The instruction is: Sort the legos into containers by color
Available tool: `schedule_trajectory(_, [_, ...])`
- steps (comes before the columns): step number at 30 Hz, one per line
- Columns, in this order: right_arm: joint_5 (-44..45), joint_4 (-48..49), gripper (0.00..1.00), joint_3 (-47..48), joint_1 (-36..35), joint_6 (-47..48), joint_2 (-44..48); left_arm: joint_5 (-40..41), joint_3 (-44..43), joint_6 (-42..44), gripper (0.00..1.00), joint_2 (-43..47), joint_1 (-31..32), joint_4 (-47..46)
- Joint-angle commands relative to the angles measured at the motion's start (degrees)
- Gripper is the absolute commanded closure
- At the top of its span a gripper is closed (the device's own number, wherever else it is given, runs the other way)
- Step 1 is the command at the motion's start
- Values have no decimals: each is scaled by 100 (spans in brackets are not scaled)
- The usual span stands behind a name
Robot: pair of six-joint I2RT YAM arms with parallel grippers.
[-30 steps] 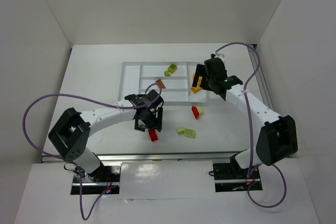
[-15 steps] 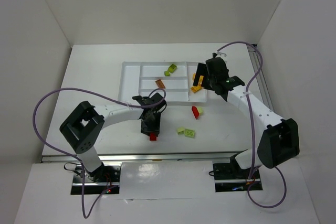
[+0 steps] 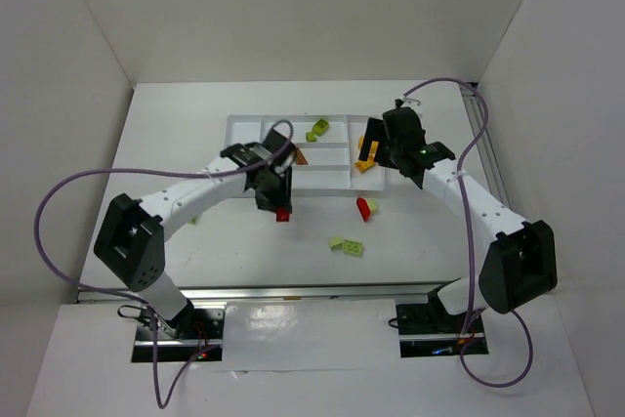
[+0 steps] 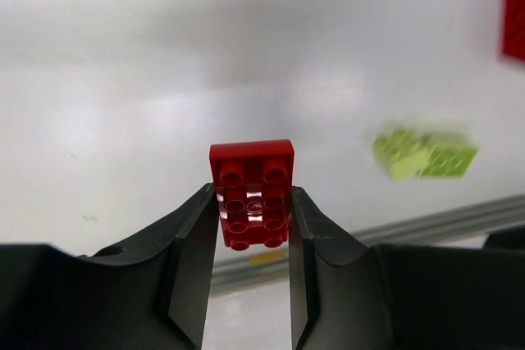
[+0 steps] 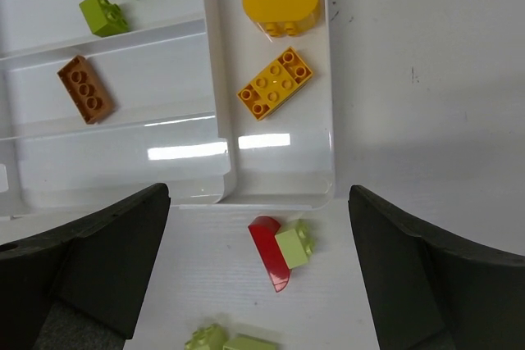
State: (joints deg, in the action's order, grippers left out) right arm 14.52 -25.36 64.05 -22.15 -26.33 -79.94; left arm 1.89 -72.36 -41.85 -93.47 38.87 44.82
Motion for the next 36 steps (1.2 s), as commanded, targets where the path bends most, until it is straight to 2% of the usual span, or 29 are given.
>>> schedule_trajectory(1, [7,32,3,-86,-44,-13,189,224,-524,361,95,155,-888,-173])
schedule_trajectory(3, [7,-38,3,-25,-44,-13,189,224,-1077,449,100,-258,-1390,-237])
schedule_trajectory(7, [7,-100,3,-24,-44,40,304,23,-1965,388,100,-917,-2014,-263])
schedule_trajectory(8, [59,-161,3,-24,-44,40,304,-39,-2036,388,100,-997,-2198,-524])
schedule_trajectory(12, [112,-267,3,-24,9,93,356,-119,-2474,493,100,-1550,-2454,-764])
schedule_trajectory(15, [252,-416,3,-24,9,93,356,-40,-2476,493,100,-1788,-2568,-843])
schedule_trajectory(22, [253,-522,3,-209,9,40,462,373,-2827,546,83,-2272,-2674,-922])
schedule_trajectory(23, [253,-522,3,-209,9,40,462,373,-2828,546,79,-2272,-2674,-922])
schedule_trajectory(25, [253,-522,3,-209,9,40,462,373,-2897,598,63,-2333,-2674,-922])
schedule_trajectory(26, [253,-522,3,-261,9,40,462,373,-2976,599,49,-2334,-2674,-922])
schedule_trajectory(27, [253,-522,3,-262,9,40,462,373,-2977,599,21,-2394,-2674,-922])
schedule_trajectory(28, [253,-522,3,-262,9,40,410,373,-3064,599,7,-2395,-2674,-766])
schedule_trajectory(29, [253,-522,3,-262,9,40,409,373,-3065,599,1,-2334,-2674,-764])
schedule_trajectory(32, [253,-522,3,-262,9,40,409,303,-2733,599,1,-1983,-2674,-982])
schedule_trajectory(36, [17,-522,3,-655,9,-30,435,723,-2459,791,2,-1071,-2403,-1036])
